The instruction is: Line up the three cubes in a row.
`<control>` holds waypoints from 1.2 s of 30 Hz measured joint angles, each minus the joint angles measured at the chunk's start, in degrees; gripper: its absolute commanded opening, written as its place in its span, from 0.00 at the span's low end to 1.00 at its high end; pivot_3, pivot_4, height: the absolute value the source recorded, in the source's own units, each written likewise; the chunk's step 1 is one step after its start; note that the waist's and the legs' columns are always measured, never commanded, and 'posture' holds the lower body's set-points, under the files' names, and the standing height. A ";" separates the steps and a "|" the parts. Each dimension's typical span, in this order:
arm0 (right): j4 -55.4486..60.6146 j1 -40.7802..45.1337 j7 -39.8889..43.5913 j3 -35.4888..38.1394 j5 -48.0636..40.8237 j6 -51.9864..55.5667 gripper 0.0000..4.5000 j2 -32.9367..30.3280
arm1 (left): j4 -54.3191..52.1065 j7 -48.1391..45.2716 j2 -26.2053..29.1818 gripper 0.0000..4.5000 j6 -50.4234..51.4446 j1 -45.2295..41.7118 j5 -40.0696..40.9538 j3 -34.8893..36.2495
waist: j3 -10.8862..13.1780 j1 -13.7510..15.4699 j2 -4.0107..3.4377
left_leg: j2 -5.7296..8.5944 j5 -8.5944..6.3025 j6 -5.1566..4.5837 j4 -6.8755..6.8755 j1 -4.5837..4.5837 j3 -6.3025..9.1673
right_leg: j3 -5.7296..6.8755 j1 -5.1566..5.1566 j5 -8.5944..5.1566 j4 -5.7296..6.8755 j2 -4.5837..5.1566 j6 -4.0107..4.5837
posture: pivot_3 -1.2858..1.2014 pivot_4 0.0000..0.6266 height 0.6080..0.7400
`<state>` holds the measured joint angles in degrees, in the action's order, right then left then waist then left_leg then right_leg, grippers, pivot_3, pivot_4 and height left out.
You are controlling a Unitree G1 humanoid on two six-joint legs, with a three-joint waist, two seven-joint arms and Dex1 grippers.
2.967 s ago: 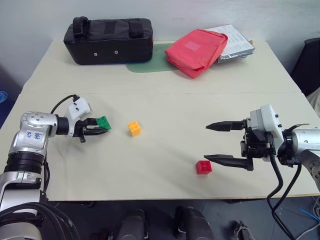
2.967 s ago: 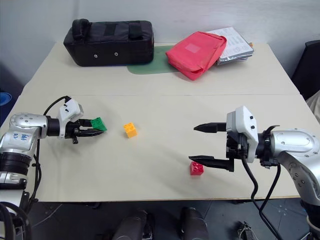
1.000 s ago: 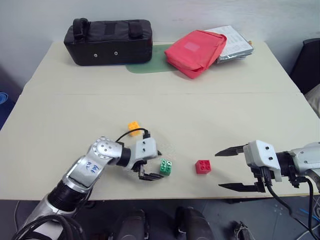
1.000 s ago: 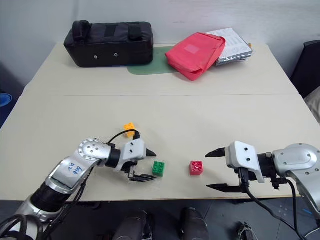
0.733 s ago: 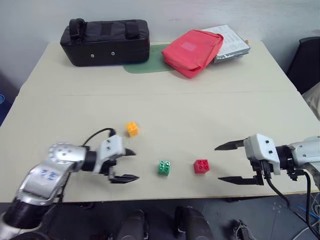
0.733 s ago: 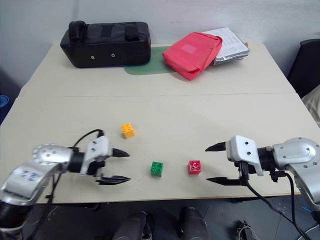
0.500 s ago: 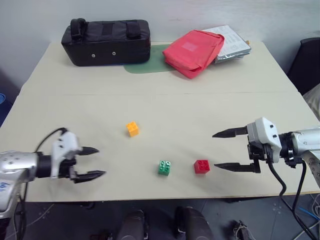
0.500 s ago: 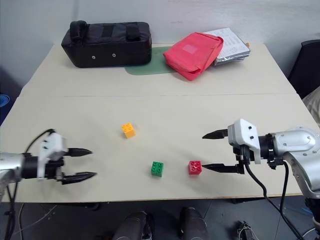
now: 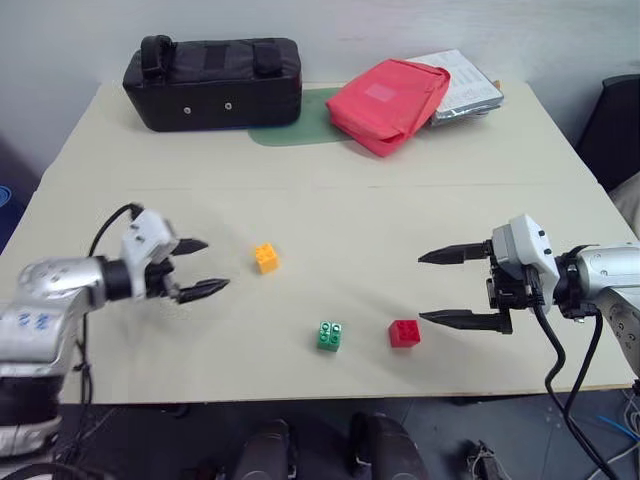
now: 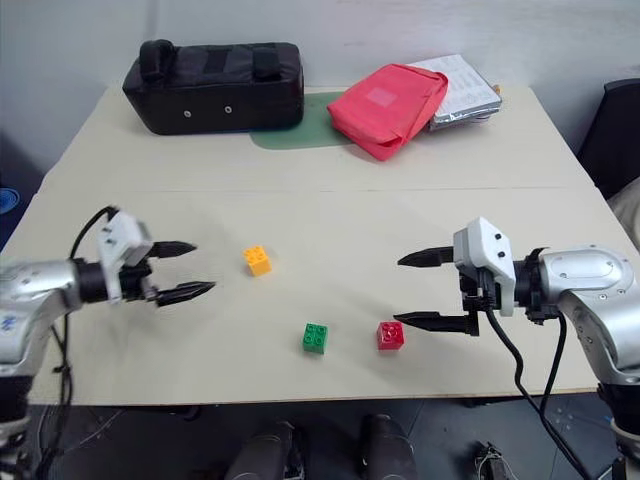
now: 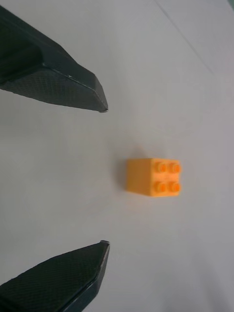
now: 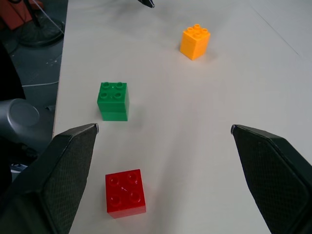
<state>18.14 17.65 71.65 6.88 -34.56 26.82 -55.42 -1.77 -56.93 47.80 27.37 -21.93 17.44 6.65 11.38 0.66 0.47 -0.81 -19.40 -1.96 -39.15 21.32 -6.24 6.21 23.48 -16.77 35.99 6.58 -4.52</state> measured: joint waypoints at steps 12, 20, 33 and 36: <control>4.97 -5.28 -4.68 2.52 -0.04 0.80 1.00 -0.04 | 18.38 1.62 -9.93 0.99 -6.08 -15.95 -9.19 -13.46 | -0.01 0.58 0.05 | -0.01 0.02 -0.11 -0.07 0.01 -0.26 | -0.08 0.09 0.07 0.00 -0.11 -0.13 | 0.52 0.24 1.00; 5.01 -5.39 -6.19 2.52 0.00 0.68 1.00 0.00 | 21.10 1.84 -11.82 0.73 -5.69 -18.01 -10.60 -13.87 | -0.01 0.66 0.06 | -0.01 0.03 -0.12 -0.08 0.01 -0.25 | -0.07 0.08 0.07 0.00 -0.10 -0.13 | 0.52 0.24 1.00; 4.94 -5.25 -6.30 2.40 0.58 -0.47 1.00 0.12 | 20.16 -2.79 -11.36 0.33 -5.92 -17.45 -10.00 -14.22 | -0.01 0.66 0.06 | -0.01 0.03 -0.12 -0.10 0.01 -0.25 | -0.07 0.07 0.07 0.01 -0.10 -0.13 | 0.52 0.24 1.00; 5.09 -6.27 -4.79 2.37 0.54 -0.60 1.00 -0.18 | 15.32 -11.28 -7.01 0.33 -8.87 -14.79 -7.06 -14.08 | -0.01 0.30 0.06 | -0.05 0.02 -0.10 -0.06 0.01 -0.26 | -0.08 0.09 0.06 -0.03 -0.11 -0.11 | 0.52 0.24 1.00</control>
<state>23.24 11.38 66.86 9.25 -34.02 26.22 -55.59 13.55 -68.21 40.79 18.50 -36.71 10.38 -7.43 11.36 0.97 0.53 -0.86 -19.37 -2.07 -39.22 21.34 -6.50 6.13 23.58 -16.71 35.96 6.47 -4.63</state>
